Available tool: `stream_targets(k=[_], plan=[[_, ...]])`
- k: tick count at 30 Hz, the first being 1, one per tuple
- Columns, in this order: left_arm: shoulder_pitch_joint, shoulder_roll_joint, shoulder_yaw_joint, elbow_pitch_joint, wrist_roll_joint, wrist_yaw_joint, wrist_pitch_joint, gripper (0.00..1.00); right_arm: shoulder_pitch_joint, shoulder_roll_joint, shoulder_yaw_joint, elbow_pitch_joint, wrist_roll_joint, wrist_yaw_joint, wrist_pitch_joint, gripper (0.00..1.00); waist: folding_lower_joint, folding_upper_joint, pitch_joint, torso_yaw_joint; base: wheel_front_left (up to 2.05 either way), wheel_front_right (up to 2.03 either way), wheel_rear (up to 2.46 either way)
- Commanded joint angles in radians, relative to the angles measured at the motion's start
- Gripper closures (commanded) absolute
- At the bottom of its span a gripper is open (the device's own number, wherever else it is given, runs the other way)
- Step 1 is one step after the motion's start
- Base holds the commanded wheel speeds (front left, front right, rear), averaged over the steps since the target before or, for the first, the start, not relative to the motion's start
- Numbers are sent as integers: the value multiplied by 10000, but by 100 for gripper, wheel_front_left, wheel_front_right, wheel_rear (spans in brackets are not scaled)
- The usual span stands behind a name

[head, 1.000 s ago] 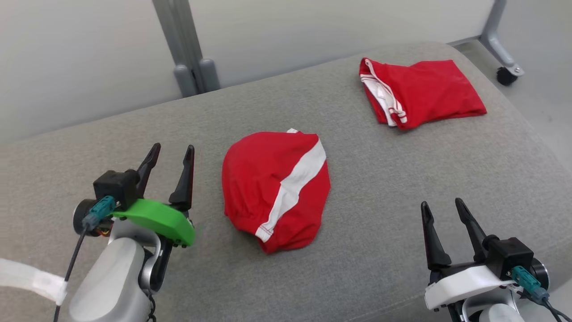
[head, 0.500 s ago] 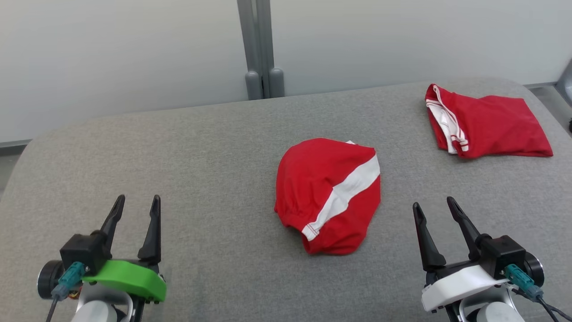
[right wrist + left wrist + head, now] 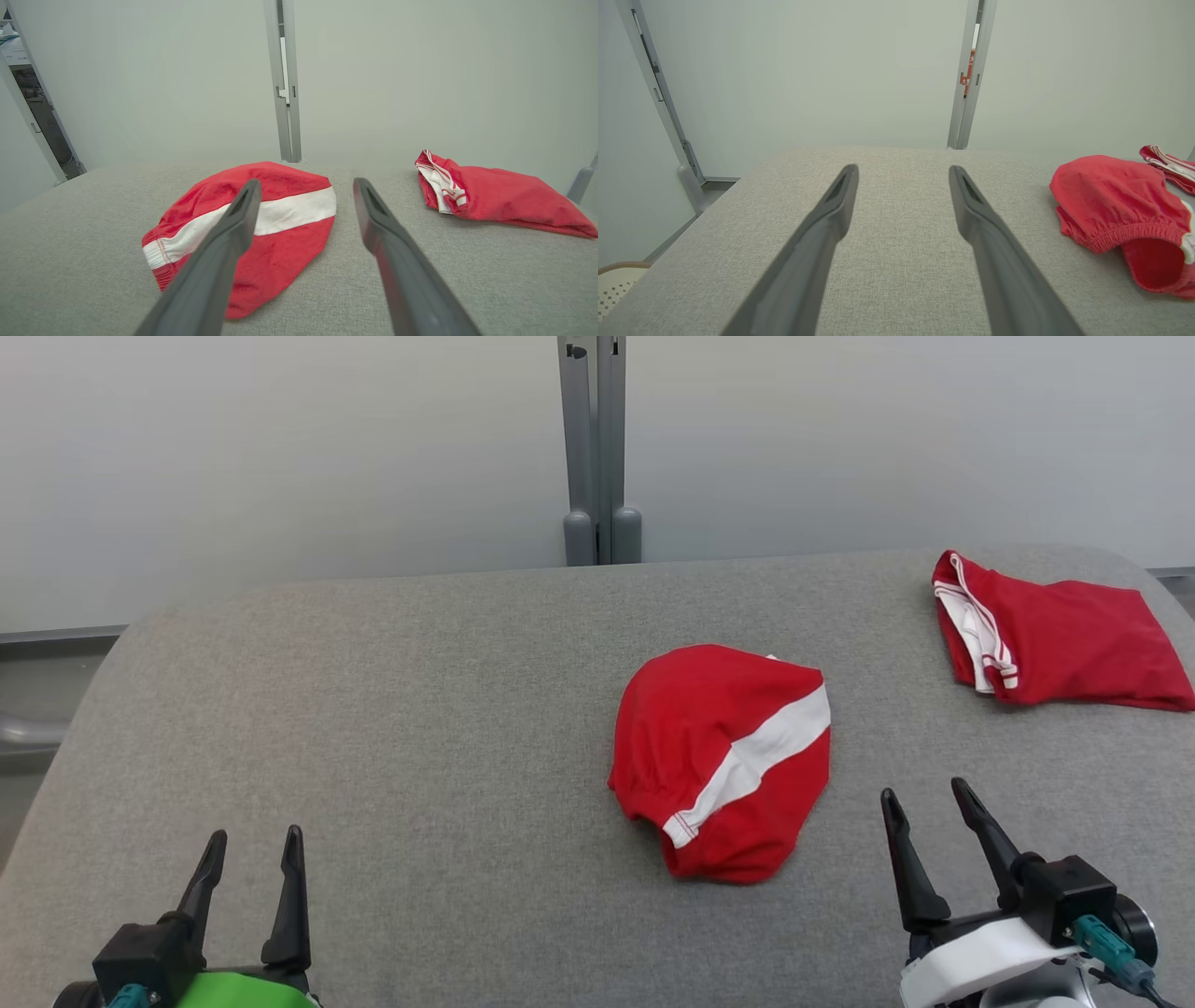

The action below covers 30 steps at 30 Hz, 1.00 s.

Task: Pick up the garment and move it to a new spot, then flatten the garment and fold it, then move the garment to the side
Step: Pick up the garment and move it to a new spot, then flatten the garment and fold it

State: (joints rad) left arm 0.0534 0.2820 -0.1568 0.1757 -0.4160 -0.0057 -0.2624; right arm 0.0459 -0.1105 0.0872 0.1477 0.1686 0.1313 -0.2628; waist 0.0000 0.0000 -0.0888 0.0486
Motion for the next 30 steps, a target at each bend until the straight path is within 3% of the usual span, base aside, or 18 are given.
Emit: stream_targets(k=[1,12,30], plan=[[157,-41,76,-93,159,-125,-29,0,167,-46,-86,-54,43,-9,-25,0,0,0,7,-4,0,0,0],[225,-418,909,-68,428,-901,-29,0,385,13,-501,-145,31,-9,-25,0,0,0,61,-148,0,0,0],[150,-983,1200,302,1215,-1155,-29,0,375,115,-617,-77,-24,-10,-25,0,0,0,7,-176,0,0,0]])
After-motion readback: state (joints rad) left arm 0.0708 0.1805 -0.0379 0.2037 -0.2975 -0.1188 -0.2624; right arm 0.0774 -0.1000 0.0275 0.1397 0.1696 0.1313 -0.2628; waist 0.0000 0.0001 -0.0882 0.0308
